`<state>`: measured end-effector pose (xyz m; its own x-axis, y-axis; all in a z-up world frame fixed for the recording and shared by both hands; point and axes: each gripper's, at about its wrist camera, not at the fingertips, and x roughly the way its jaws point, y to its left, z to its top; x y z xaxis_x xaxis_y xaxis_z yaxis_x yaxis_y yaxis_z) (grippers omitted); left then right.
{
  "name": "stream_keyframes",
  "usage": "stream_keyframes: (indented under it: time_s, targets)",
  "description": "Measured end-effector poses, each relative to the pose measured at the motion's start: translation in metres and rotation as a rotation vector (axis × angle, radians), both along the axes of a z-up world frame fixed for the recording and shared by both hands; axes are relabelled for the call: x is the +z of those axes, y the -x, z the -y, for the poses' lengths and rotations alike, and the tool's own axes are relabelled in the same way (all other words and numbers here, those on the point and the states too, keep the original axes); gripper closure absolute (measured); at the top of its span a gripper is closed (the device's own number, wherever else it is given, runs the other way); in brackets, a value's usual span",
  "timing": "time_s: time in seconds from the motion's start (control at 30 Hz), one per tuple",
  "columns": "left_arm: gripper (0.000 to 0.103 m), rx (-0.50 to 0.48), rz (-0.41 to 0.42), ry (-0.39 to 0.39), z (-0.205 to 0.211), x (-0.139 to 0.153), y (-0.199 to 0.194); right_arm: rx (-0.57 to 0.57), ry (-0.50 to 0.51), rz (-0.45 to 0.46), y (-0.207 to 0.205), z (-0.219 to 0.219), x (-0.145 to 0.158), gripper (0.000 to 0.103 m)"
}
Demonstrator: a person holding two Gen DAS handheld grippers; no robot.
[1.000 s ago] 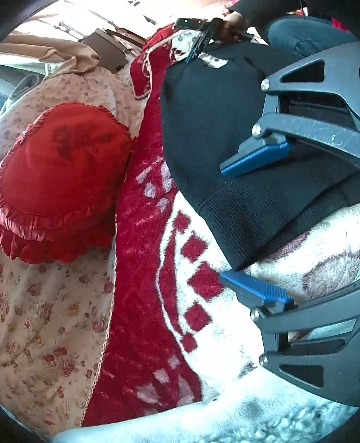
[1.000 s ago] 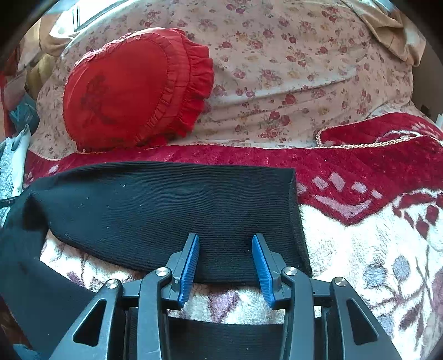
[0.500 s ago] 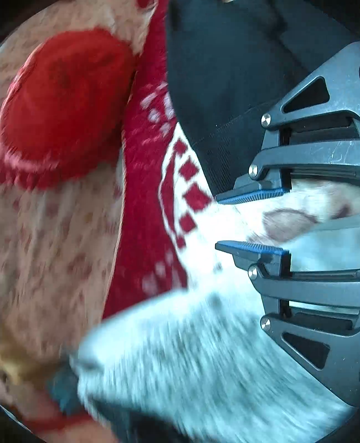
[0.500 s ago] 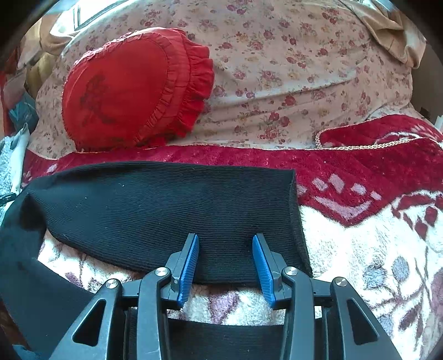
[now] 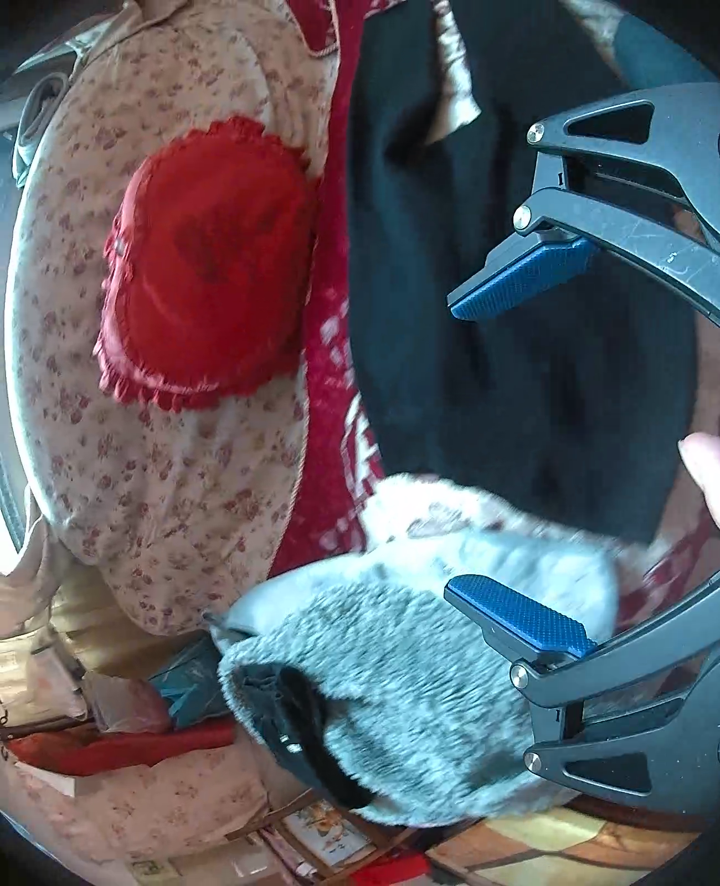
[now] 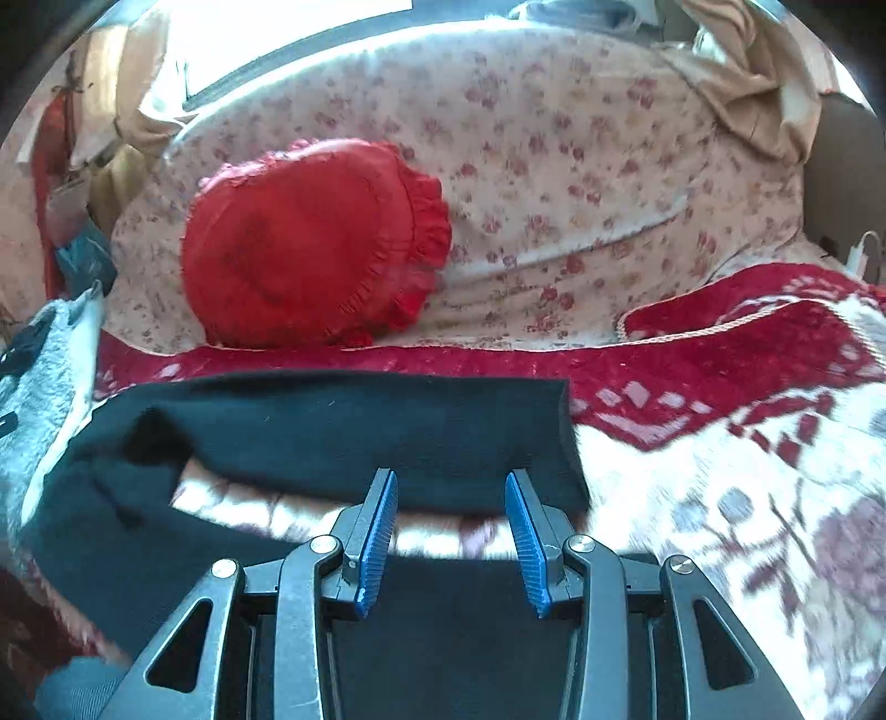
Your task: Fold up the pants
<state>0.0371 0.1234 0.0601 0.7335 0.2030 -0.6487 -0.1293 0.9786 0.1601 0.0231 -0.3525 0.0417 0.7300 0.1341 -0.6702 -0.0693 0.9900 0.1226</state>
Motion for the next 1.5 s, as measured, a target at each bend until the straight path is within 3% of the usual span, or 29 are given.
stream_keyframes:
  time_s: [0.17, 0.23, 0.3, 0.37, 0.4, 0.47, 0.5, 0.57, 0.6, 0.73, 0.8, 0.87, 1.07, 1.17, 1.27, 1.3, 1.37, 1.5]
  targets:
    - [0.01, -0.006, -0.034, -0.018, 0.012, -0.009, 0.002, 0.002, 0.087, -0.009, 0.016, -0.001, -0.005, 0.064]
    - [0.01, -0.004, -0.035, -0.015, 0.01, -0.009, 0.003, -0.011, 0.079, -0.003, 0.017, 0.003, -0.004, 0.064]
    - [0.01, -0.025, -0.034, 0.027, -0.003, -0.008, -0.002, -0.042, 0.058, 0.01, 0.016, 0.007, -0.002, 0.064]
    - [0.01, -0.081, -0.012, 0.128, -0.029, -0.003, -0.015, -0.067, 0.038, 0.019, 0.013, 0.01, -0.001, 0.064]
    - [0.01, -0.096, -0.01, 0.151, -0.045, -0.003, -0.027, -0.075, 0.034, 0.018, 0.011, 0.01, 0.0, 0.064]
    - [0.01, -0.068, -0.088, 0.143, -0.085, -0.011, -0.067, -0.085, 0.02, 0.014, 0.007, 0.009, -0.001, 0.064]
    - [0.01, -0.072, -0.113, 0.176, -0.101, -0.014, -0.081, -0.084, 0.015, 0.007, 0.005, 0.008, -0.003, 0.064]
    - [0.012, -0.16, -0.174, 0.235, -0.122, -0.024, -0.111, -0.082, 0.016, -0.022, -0.001, 0.005, -0.009, 0.064]
    - [0.013, -0.223, -0.186, 0.225, -0.125, -0.031, -0.124, -0.079, 0.018, -0.034, -0.004, 0.003, -0.012, 0.064]
    - [0.026, -0.408, -0.192, 0.129, -0.119, -0.061, -0.148, -0.074, 0.034, -0.07, -0.012, -0.004, -0.021, 0.064]
    - [0.038, -0.467, -0.184, 0.128, -0.116, -0.072, -0.155, -0.073, 0.031, -0.073, -0.014, -0.007, -0.023, 0.064]
    - [0.058, -0.496, -0.24, 0.159, -0.116, -0.084, -0.168, -0.07, 0.03, -0.074, -0.016, -0.009, -0.024, 0.064]
    - [0.058, -0.525, -0.241, 0.237, -0.119, -0.094, -0.182, -0.062, 0.036, -0.092, -0.02, -0.014, -0.029, 0.064]
    - [0.079, -0.55, -0.256, 0.268, -0.116, -0.096, -0.182, -0.058, 0.039, -0.102, -0.023, -0.015, -0.032, 0.064]
    - [0.083, -0.546, -0.254, 0.257, -0.112, -0.095, -0.178, -0.064, 0.034, -0.1, -0.022, -0.014, -0.032, 0.064]
    - [0.091, -0.542, -0.252, 0.256, -0.112, -0.094, -0.176, -0.067, 0.031, -0.097, -0.022, -0.013, -0.031, 0.064]
    - [0.096, -0.523, -0.231, 0.223, -0.111, -0.088, -0.17, -0.073, 0.032, -0.093, -0.021, -0.012, -0.03, 0.064]
    - [0.099, -0.518, -0.169, 0.189, -0.103, -0.067, -0.146, -0.12, -0.002, -0.057, -0.018, 0.002, -0.022, 0.064]
